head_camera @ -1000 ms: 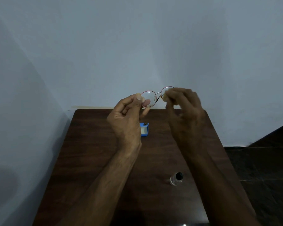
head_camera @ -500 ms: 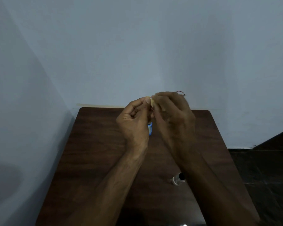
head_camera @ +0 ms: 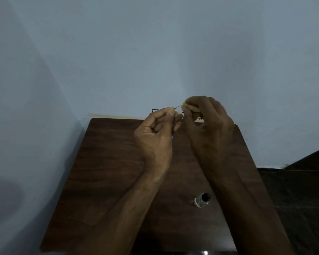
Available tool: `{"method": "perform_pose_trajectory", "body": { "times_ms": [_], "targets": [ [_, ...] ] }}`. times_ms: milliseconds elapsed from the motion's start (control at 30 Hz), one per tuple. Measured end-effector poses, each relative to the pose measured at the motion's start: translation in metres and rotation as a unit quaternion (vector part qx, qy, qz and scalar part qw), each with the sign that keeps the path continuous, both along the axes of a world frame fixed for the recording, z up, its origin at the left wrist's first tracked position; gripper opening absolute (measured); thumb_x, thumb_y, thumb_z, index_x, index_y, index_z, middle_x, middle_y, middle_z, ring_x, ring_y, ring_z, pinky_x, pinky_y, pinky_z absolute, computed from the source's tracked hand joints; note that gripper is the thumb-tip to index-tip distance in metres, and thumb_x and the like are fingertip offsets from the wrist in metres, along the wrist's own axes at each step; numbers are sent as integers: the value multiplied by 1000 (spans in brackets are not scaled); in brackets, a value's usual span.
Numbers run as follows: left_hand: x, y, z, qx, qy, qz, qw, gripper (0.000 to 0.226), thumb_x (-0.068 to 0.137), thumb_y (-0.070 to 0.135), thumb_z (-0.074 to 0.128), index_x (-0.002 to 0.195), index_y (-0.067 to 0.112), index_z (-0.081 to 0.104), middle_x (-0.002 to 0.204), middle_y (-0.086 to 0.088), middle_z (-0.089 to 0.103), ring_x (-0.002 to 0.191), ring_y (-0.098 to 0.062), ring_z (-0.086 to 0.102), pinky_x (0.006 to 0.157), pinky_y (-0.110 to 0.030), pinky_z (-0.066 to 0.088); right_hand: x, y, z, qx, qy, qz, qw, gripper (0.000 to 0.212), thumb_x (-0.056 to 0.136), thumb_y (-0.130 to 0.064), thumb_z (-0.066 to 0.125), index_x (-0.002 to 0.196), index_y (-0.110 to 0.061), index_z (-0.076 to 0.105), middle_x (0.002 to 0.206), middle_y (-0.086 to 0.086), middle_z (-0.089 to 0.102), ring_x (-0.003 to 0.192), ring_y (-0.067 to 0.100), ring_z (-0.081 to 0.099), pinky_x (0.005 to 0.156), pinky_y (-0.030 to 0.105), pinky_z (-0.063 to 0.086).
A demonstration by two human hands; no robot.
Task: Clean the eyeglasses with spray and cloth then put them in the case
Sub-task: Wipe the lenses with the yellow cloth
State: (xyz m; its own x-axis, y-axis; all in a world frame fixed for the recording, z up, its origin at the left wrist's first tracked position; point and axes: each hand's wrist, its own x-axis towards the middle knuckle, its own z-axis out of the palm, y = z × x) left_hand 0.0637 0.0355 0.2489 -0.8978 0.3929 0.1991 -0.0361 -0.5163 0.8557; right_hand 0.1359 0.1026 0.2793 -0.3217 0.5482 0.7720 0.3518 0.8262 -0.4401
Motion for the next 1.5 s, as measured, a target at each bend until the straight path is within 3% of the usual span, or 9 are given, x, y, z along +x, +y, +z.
{"method": "perform_pose_trajectory", "body": {
  "times_ms": [133, 400, 533, 667, 800, 933, 1167, 1367, 1500],
  "targets": [
    [0, 1, -1, -12, 60, 23, 998, 16, 96, -7, 70, 111, -8, 75, 84, 8, 81, 81, -9, 80, 75, -22, 63, 3, -4, -2, -6, 9, 42, 999, 6, 95, -13, 76, 98, -8, 76, 98, 3, 73, 89, 21, 68, 73, 40, 58],
    [-2, -1, -9, -57, 150, 67, 985, 16, 97, 1, 74, 111, -6, 77, 97, -9, 81, 91, -15, 80, 83, -30, 65, 1, -3, 2, -42, 13, 56, 997, 3, 93, -10, 76, 91, -10, 75, 97, 1, 68, 85, 20, 66, 69, 40, 57],
    [-4, -1, -9, -60, 177, 67, 980, 14, 97, 4, 74, 109, -3, 77, 100, -9, 81, 95, -19, 80, 86, -35, 65, 6, 7, 7, -54, 15, 42, 998, 5, 92, -12, 78, 90, -9, 75, 96, 1, 69, 83, 10, 65, 70, 33, 58],
    [-6, -3, -9, -83, 224, 76, 968, 15, 97, 4, 76, 111, 4, 77, 102, -1, 79, 97, -9, 78, 87, -26, 62, 8, 4, 10, -52, 2, 77, 996, 4, 92, -12, 79, 92, -9, 76, 97, 0, 70, 83, 7, 65, 71, 23, 57],
    [-2, 1, -7, -58, 193, 67, 977, 15, 97, 2, 74, 111, -4, 77, 100, -9, 81, 96, -16, 80, 86, -34, 65, 9, 12, 8, -67, 19, 46, 996, 4, 93, -14, 78, 93, -10, 76, 97, -1, 69, 84, 6, 63, 69, 30, 58],
    [1, 1, -7, -64, 164, 67, 982, 15, 97, 0, 72, 111, -4, 77, 97, -4, 80, 92, -10, 80, 83, -27, 64, 7, -1, 5, -49, 7, 71, 996, 3, 92, -12, 79, 93, -9, 76, 98, 0, 69, 85, 11, 66, 70, 28, 58],
    [7, 5, -3, -48, 55, 36, 997, 12, 98, 1, 72, 107, -4, 78, 86, 2, 81, 82, -13, 79, 75, -28, 64, 7, -6, 0, -34, -1, 70, 997, 2, 94, -11, 76, 93, -9, 76, 98, 1, 68, 88, 17, 66, 69, 37, 57],
    [6, 8, 6, 0, -109, -3, 994, 8, 97, -1, 70, 102, -3, 77, 76, -3, 79, 67, -13, 74, 68, -26, 63, 12, -6, -13, -5, -21, 32, 999, 1, 94, -8, 75, 94, -7, 76, 98, 5, 69, 89, 23, 65, 72, 40, 54],
    [9, 10, 6, -1, -152, -8, 988, 12, 97, 3, 73, 106, -3, 79, 82, -6, 80, 74, -18, 75, 70, -30, 64, 5, -16, -7, 14, -27, 18, 999, 5, 95, -7, 72, 91, -8, 75, 98, 3, 69, 89, 22, 63, 71, 35, 52]
  ]
}}
